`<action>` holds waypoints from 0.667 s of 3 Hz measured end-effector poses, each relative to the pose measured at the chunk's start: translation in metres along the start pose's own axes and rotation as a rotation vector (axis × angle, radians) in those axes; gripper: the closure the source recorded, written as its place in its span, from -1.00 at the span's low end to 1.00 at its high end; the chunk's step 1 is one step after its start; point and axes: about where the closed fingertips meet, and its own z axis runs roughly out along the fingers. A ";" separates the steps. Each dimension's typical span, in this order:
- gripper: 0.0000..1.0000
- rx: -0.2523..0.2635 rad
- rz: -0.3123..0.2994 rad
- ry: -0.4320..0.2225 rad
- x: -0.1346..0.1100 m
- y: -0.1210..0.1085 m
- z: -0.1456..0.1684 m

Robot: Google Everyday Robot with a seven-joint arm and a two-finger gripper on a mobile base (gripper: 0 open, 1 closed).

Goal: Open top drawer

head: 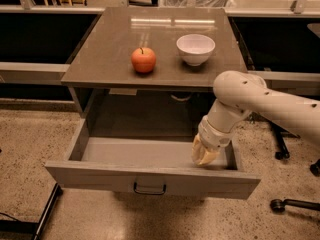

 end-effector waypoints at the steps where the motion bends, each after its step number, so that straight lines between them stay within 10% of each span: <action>1: 1.00 -0.049 0.017 -0.089 -0.009 0.027 -0.003; 2: 1.00 -0.062 0.028 -0.125 -0.013 0.039 -0.008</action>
Offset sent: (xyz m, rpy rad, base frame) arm -0.0518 -0.0071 0.0246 0.1288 0.1307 -0.0251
